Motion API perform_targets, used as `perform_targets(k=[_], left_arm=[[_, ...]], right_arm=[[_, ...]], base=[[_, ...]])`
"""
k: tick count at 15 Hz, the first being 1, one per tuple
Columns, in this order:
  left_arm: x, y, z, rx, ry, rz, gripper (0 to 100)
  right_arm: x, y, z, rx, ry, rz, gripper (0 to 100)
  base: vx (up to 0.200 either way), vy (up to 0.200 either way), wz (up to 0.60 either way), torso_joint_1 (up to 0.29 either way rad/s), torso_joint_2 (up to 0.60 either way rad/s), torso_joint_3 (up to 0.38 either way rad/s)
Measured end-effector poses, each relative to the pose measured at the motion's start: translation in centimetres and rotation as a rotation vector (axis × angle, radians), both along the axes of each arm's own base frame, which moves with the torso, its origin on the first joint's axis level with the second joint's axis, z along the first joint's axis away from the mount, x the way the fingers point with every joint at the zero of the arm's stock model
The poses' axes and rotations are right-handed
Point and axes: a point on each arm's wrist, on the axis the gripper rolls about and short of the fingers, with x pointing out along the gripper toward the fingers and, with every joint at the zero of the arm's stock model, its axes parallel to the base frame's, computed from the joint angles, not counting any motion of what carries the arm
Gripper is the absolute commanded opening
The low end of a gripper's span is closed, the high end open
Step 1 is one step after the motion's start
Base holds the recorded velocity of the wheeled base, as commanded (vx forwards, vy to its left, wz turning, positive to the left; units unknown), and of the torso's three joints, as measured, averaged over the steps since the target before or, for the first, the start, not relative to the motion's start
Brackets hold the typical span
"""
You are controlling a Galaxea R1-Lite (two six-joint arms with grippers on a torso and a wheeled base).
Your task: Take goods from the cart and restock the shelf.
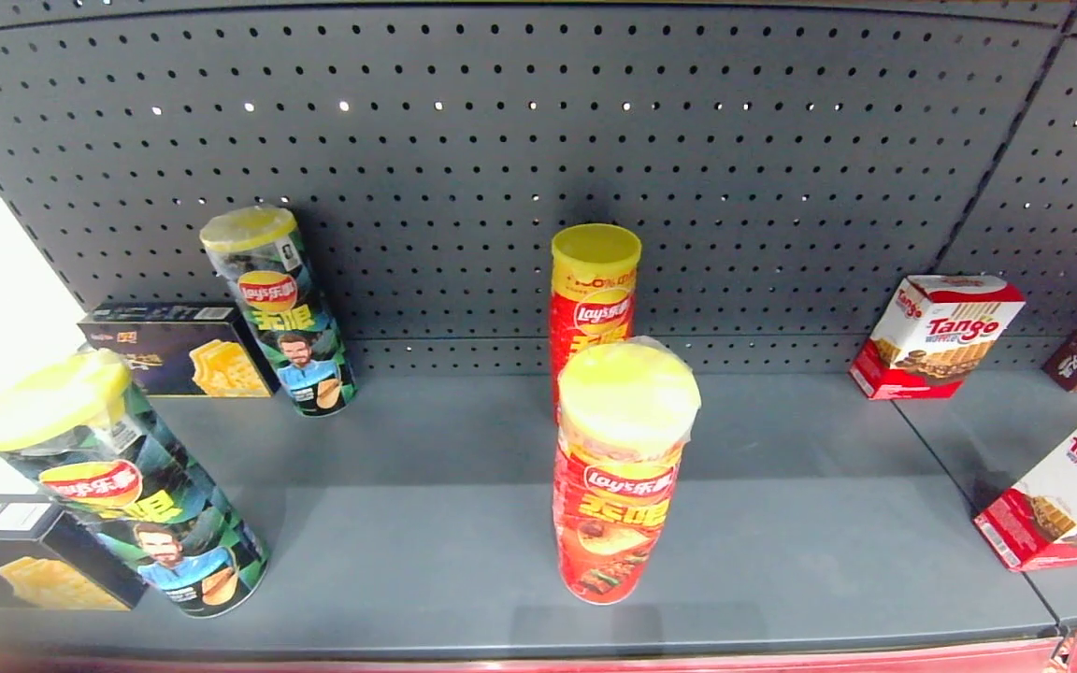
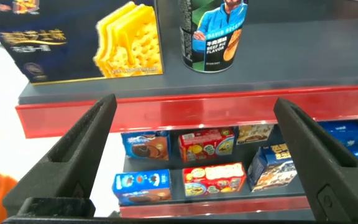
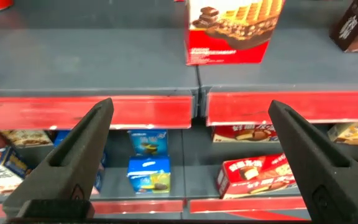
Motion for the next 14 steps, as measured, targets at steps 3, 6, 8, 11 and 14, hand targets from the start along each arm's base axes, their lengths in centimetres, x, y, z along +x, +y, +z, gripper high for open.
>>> perform_targets(k=[3,6,8,11,14], left_arm=[[0.00,0.00,0.00,-0.001,0.000,-0.001,100],[0.00,0.00,0.00,-0.002,0.000,0.000,100],[0.00,0.00,0.01,-0.002,-0.001,-0.001,100],[0.00,0.00,0.01,-0.001,-0.001,-0.001,100],[0.00,0.00,0.00,-0.001,0.000,-0.002,100]], right_arm=[[0.00,0.00,0.01,0.000,-0.001,0.000,100],[0.00,0.00,-0.02,-0.002,0.002,0.001,100],[0.00,0.00,-0.01,-0.001,0.001,0.002,100],[0.00,0.00,-0.02,0.000,0.002,0.002,100],[0.00,0.00,-0.01,-0.001,0.001,0.000,100]], base=[[0.000,0.000,0.00,0.000,0.00,0.000],[0.000,0.000,0.20,0.002,0.00,0.001],[0.000,0.000,0.00,0.000,0.00,0.000],[0.000,0.000,0.00,0.000,0.00,0.000],[0.000,0.000,0.00,0.000,0.00,0.000]])
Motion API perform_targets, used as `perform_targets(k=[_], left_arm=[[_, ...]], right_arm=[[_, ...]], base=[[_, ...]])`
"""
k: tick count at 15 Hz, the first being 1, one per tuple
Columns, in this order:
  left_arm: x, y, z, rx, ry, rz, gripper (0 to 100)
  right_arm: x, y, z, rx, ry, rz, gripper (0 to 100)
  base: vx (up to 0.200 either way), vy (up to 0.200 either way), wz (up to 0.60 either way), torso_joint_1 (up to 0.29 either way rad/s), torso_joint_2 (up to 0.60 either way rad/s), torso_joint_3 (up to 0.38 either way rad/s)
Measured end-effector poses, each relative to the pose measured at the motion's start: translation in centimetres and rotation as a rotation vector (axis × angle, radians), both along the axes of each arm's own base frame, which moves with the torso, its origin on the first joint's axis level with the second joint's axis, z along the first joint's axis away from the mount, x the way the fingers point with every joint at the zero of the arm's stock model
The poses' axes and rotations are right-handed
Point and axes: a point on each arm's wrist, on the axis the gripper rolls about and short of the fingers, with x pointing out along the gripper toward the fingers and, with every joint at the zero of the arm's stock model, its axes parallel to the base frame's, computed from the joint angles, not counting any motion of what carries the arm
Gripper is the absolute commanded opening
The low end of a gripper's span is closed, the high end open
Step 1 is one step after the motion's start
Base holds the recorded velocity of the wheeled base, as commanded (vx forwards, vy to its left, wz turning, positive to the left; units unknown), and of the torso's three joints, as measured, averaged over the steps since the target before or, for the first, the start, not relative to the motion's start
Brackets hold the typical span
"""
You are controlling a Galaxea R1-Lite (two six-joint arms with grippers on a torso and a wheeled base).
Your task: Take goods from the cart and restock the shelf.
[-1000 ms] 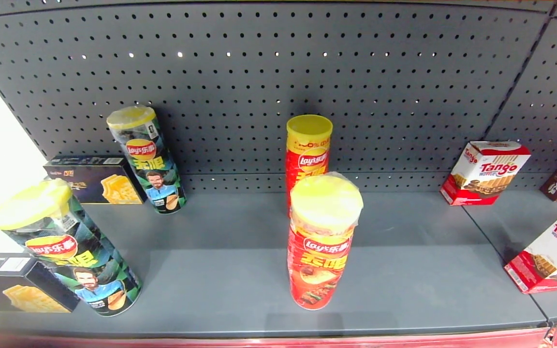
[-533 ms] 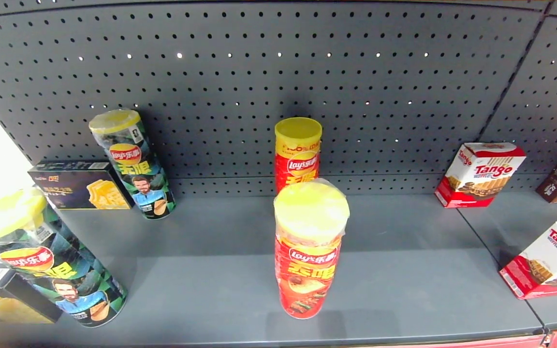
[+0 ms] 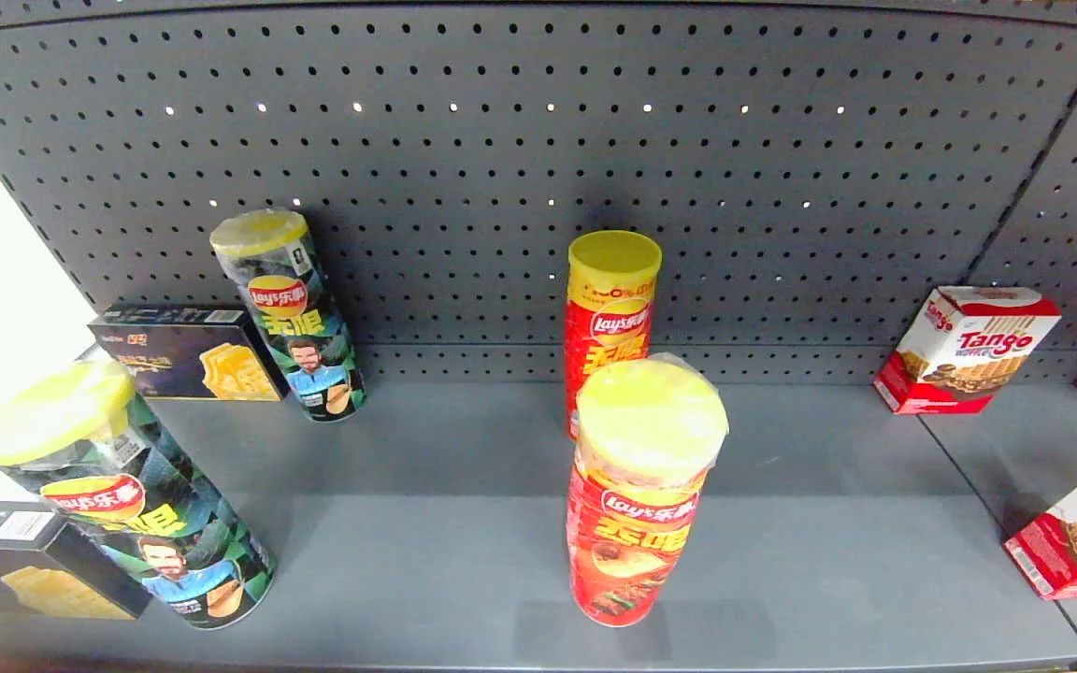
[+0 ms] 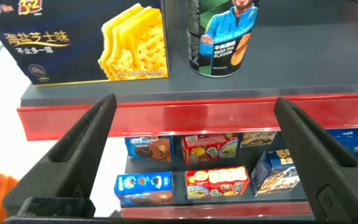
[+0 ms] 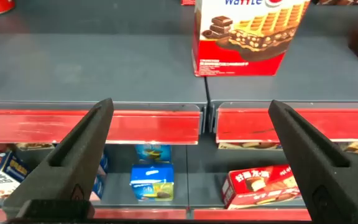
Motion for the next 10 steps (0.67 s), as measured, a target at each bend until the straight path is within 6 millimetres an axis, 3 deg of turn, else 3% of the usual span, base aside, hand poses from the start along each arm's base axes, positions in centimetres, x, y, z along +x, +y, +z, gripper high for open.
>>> perform_targets(k=[2,8,10], left_arm=[[0.00,0.00,0.00,0.004,-0.001,0.001,100],[0.00,0.00,0.00,0.002,0.000,-0.001,100],[0.00,0.00,0.00,0.000,0.000,0.001,100]], right_arm=[[0.00,0.00,0.00,-0.001,0.000,0.000,100],[0.00,0.00,0.00,-0.001,0.000,0.000,100],[0.00,0.00,0.00,-0.001,0.000,0.000,100]], base=[[0.000,-0.200,0.00,0.002,0.00,0.005],[0.000,0.000,0.00,0.000,0.00,0.000],[-0.100,0.000,0.00,0.001,0.00,-0.001]])
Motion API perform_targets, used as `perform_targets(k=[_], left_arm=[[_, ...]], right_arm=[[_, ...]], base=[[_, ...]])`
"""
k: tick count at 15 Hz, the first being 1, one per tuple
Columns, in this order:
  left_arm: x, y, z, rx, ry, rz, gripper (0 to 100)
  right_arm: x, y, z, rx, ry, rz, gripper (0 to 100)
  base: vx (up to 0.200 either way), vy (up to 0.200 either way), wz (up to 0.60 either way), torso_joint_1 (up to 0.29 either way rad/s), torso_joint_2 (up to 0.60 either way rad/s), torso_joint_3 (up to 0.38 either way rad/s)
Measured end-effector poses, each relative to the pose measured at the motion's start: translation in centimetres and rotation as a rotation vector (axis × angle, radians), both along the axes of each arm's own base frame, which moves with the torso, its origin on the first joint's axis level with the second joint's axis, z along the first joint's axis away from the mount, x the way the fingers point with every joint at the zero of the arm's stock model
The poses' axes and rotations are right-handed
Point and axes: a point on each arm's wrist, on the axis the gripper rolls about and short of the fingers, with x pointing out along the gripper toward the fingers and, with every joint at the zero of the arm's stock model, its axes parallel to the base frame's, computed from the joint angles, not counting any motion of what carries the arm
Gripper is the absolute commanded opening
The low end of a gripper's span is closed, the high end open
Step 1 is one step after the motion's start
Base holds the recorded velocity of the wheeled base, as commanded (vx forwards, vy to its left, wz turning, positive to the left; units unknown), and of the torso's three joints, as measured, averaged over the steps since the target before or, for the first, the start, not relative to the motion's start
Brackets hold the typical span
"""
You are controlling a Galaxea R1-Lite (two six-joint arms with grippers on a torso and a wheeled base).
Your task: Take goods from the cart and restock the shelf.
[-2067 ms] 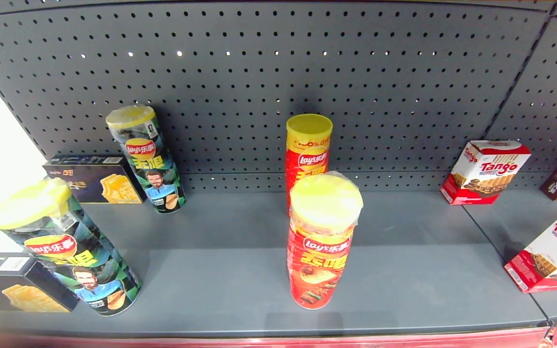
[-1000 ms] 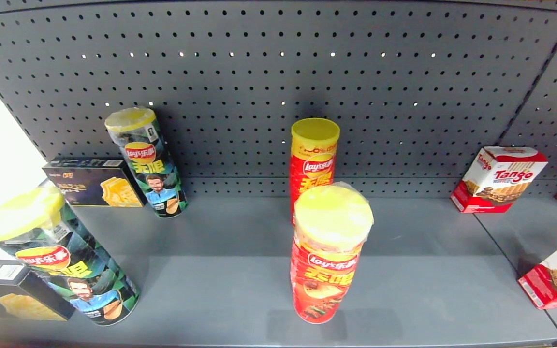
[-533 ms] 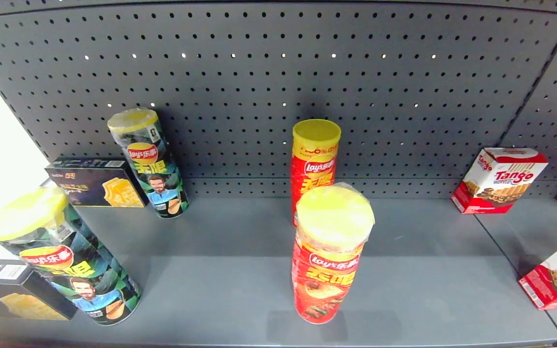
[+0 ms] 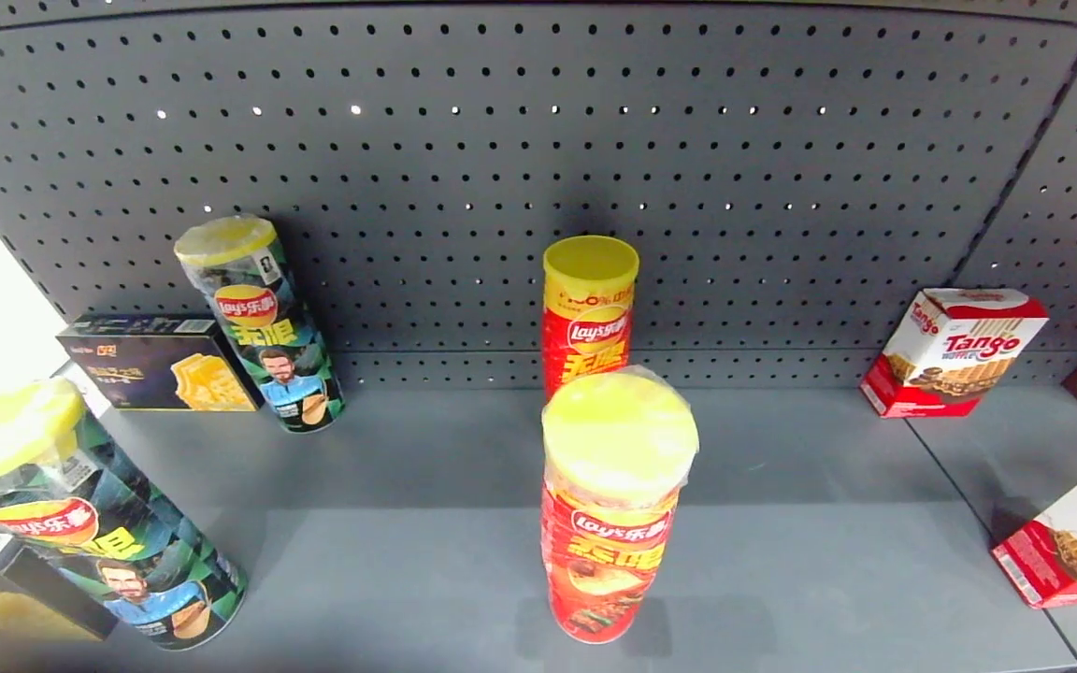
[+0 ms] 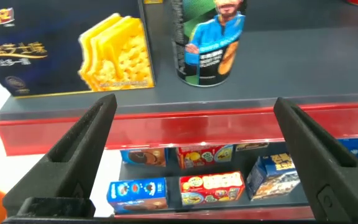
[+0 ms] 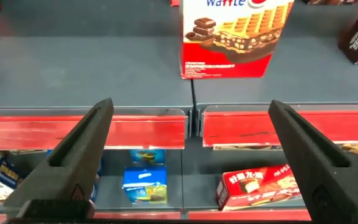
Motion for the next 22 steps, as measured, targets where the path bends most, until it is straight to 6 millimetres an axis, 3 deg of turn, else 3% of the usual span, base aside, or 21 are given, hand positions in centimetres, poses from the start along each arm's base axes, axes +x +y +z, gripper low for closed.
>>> perform_targets(k=[5,7,22], left_arm=[[0.00,0.00,0.00,0.000,0.000,0.000,100],[0.00,0.00,0.00,0.001,0.000,0.000,100],[0.00,0.00,0.00,0.000,0.000,0.000,100]], right_arm=[[0.00,0.00,0.00,0.000,0.000,0.000,100],[0.00,0.00,0.00,0.000,0.000,0.000,100],[0.00,0.00,0.00,0.000,0.000,0.001,100]], base=[[0.000,0.000,0.00,0.000,0.00,0.000],[-0.200,0.000,0.00,0.002,0.00,0.007],[0.000,0.000,0.00,0.000,0.00,0.000]])
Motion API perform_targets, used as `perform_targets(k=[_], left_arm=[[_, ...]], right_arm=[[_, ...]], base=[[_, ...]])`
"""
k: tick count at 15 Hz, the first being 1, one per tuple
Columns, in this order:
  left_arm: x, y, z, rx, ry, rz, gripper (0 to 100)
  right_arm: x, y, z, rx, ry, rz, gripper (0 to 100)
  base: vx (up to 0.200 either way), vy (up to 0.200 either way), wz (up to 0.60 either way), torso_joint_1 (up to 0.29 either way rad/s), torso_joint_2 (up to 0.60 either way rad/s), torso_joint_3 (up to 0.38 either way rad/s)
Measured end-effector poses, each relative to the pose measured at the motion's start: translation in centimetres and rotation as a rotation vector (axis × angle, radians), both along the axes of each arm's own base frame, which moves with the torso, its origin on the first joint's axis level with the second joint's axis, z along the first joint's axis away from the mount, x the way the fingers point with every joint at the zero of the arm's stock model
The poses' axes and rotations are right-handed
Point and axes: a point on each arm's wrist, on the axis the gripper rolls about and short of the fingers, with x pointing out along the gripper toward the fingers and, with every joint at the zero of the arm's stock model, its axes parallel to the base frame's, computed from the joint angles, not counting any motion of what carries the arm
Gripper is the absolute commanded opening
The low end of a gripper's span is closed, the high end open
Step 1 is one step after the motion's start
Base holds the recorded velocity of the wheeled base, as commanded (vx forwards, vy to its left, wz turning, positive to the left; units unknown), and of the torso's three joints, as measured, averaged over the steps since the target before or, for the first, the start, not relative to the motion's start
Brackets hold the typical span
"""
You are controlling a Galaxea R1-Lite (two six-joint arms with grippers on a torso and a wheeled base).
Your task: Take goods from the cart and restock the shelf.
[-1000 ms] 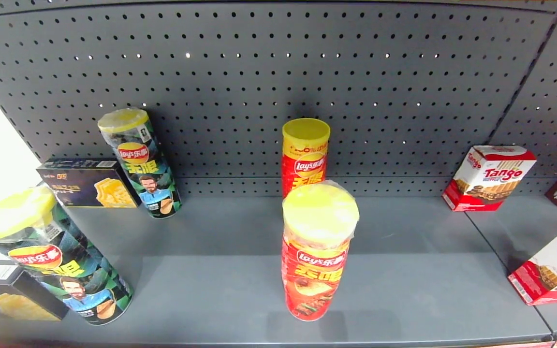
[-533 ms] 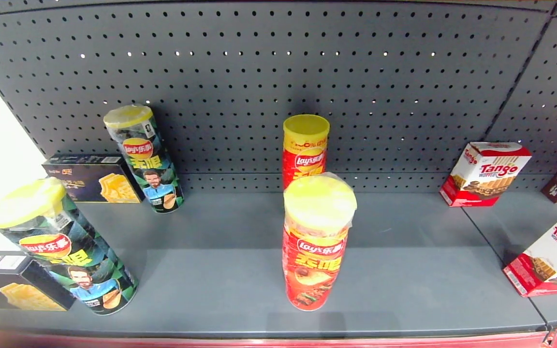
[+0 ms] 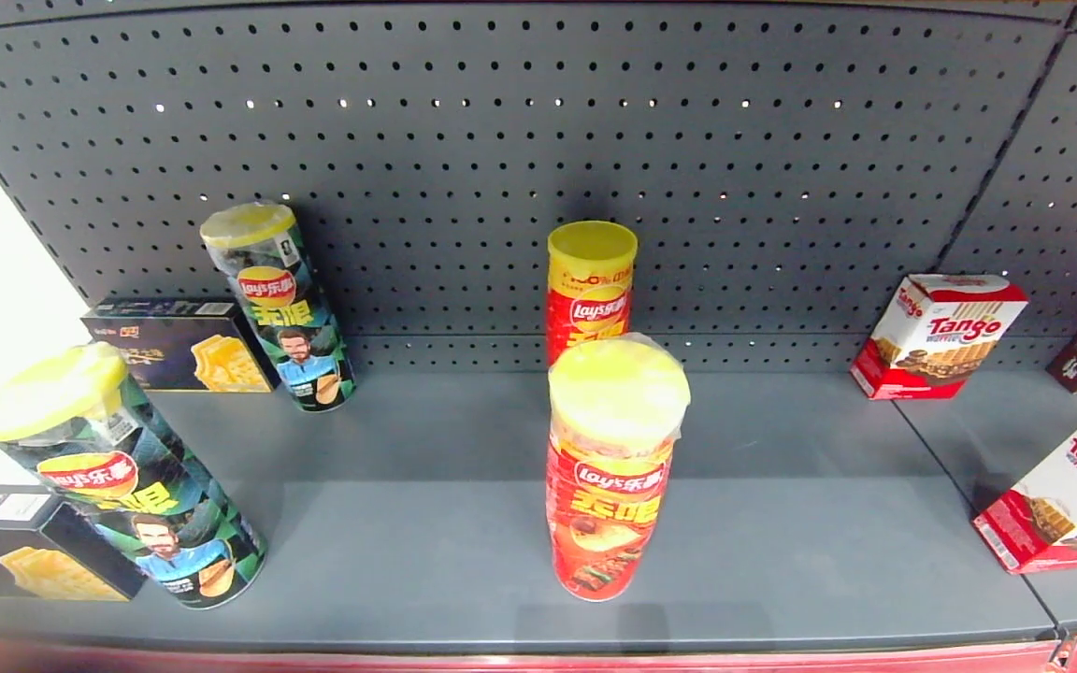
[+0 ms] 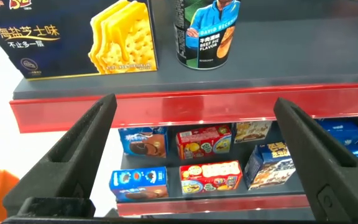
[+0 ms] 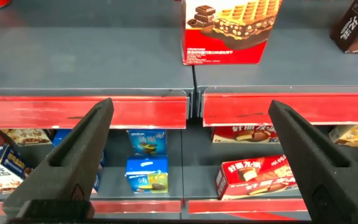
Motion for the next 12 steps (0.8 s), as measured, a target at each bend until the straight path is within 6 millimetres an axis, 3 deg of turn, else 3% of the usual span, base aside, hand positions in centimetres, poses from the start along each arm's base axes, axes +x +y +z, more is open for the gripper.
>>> perform_targets(k=[12], left_arm=[[0.00,0.00,0.00,0.000,0.000,0.000,100]], right_arm=[[0.00,0.00,0.00,0.000,0.000,0.000,100]], base=[[0.000,0.000,0.00,0.000,0.00,0.000]])
